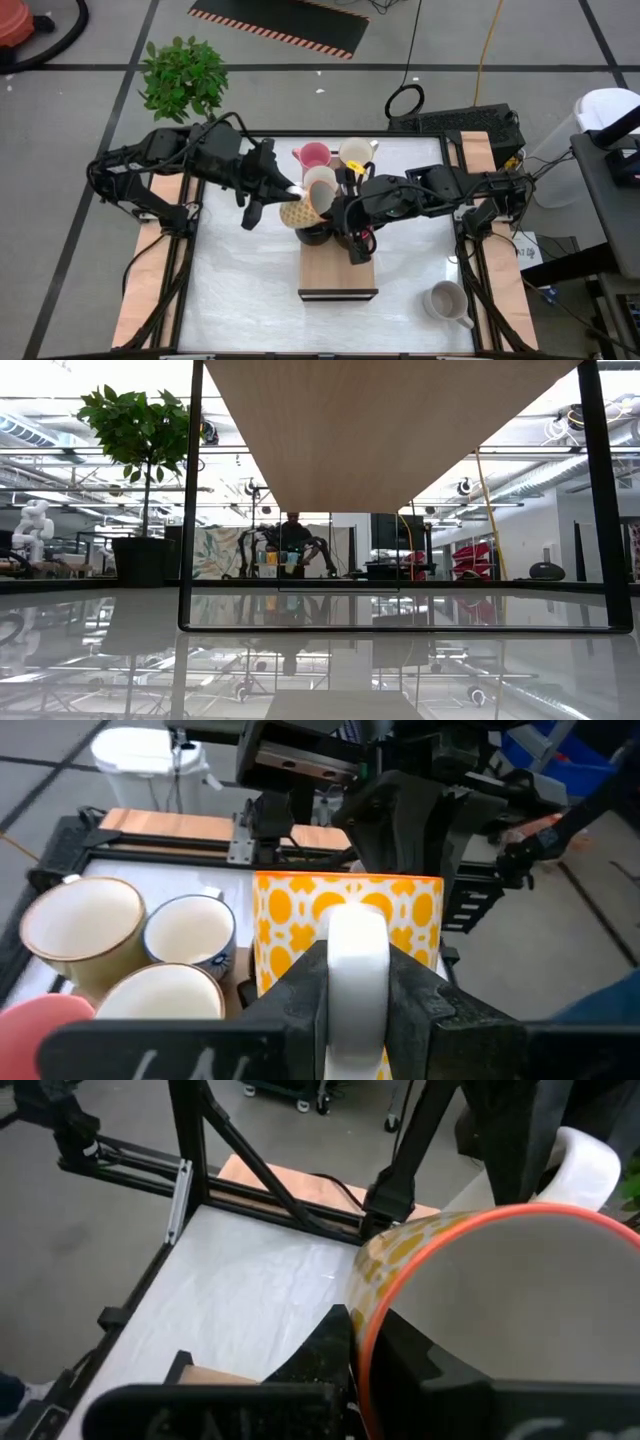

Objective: Place coffee mugs
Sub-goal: Put the yellow mug on the shelf

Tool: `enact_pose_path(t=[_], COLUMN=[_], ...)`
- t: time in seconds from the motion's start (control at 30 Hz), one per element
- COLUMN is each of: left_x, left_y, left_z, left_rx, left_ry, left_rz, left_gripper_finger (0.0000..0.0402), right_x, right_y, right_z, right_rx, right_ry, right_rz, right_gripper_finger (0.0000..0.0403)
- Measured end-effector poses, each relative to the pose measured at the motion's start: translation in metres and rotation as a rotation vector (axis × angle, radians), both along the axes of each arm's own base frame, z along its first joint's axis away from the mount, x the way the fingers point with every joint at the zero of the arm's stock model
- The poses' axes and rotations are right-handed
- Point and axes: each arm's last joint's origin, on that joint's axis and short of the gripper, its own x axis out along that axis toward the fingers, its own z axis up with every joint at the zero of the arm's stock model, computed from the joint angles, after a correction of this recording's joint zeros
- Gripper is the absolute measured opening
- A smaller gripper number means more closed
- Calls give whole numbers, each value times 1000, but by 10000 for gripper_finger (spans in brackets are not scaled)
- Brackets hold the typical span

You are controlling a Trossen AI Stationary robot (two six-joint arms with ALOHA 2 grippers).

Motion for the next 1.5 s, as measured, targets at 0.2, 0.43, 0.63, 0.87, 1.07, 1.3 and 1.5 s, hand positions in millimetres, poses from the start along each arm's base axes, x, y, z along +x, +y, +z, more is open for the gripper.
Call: enact_pose_path(t=[0.2,0.43,0.63,0.87,1.07,1.3,1.5], left_x=[-1,-7,-24,-46,-45,-44,-48], left_y=[0,1,-3,-8,-24,-36,-64], left_z=[-1,-1,6,20,35,31,31], left_rx=[-24,-26,-16,25,34,-6,77], left_ry=[18,42,22,-67,-234,-206,-250], left_rz=[-11,14,30,96,57,57,83], left_gripper_finger=[64,64,64,64,64,64,64], right_x=[0,-3,-16,-48,-88,-123,-132], right_y=[0,0,-3,-13,-24,-32,-35], right_z=[0,1,12,37,60,75,78], right_rx=[19,146,316,424,452,427,383], right_ry=[1,18,-6,-84,-158,-213,-219], right_rz=[-12,-95,-184,-240,-258,-227,-200], right_gripper_finger=[15,60,105,134,136,137,137])
